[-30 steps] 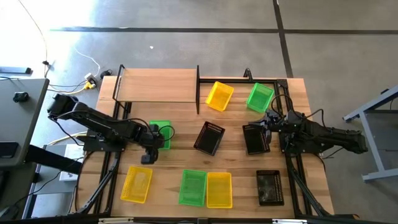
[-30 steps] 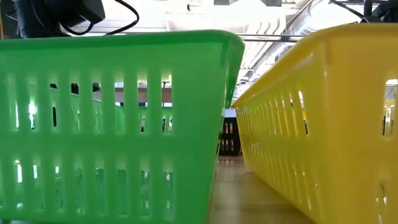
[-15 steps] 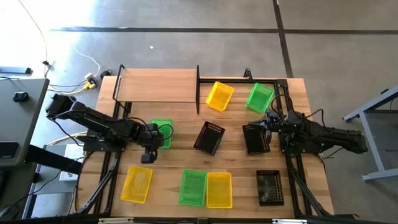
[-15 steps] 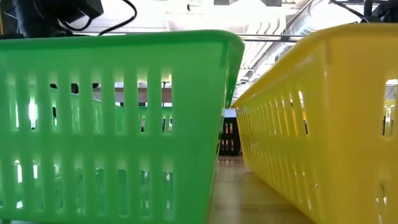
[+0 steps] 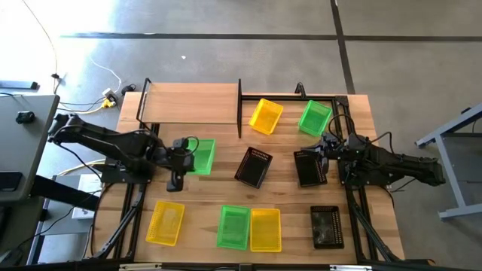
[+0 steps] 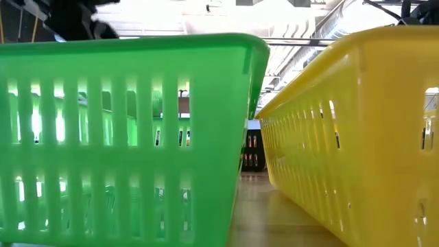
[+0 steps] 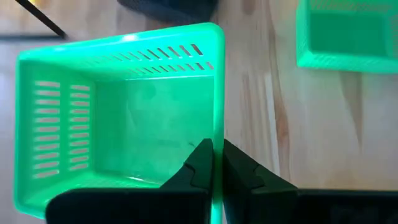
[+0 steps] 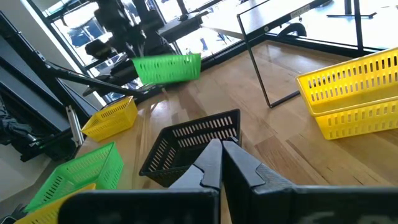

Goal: Stack baskets on shelf by color
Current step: Put the middle green bin on the shelf

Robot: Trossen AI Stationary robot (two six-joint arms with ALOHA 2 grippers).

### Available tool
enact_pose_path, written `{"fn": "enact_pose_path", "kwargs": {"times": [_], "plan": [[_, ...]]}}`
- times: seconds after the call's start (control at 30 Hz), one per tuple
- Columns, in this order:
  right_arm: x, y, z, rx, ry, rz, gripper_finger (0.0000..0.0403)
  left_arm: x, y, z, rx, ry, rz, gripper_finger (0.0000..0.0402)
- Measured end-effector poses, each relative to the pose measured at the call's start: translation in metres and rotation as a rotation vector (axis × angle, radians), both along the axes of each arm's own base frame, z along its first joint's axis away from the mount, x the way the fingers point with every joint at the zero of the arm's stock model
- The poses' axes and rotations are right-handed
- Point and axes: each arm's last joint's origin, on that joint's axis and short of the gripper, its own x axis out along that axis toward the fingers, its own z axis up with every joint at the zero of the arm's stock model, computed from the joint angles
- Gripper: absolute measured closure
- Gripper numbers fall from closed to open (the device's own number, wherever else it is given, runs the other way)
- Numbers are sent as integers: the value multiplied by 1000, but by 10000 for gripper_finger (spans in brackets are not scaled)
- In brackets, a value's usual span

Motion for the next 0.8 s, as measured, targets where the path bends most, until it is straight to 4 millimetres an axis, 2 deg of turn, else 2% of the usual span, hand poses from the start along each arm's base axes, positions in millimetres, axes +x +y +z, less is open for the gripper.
{"fn": "enact_pose_path", "kwargs": {"times": [0.33,0.6,0.8], "plan": [[0,0,0,0,1,0,403,-20,11,48,270,69,6,400],[0,0,0,0,1,0,403,-46,25,61,414,217,0,400],[0,0,0,0,1,0,403,-67,38,68,461,226,60,400]]}}
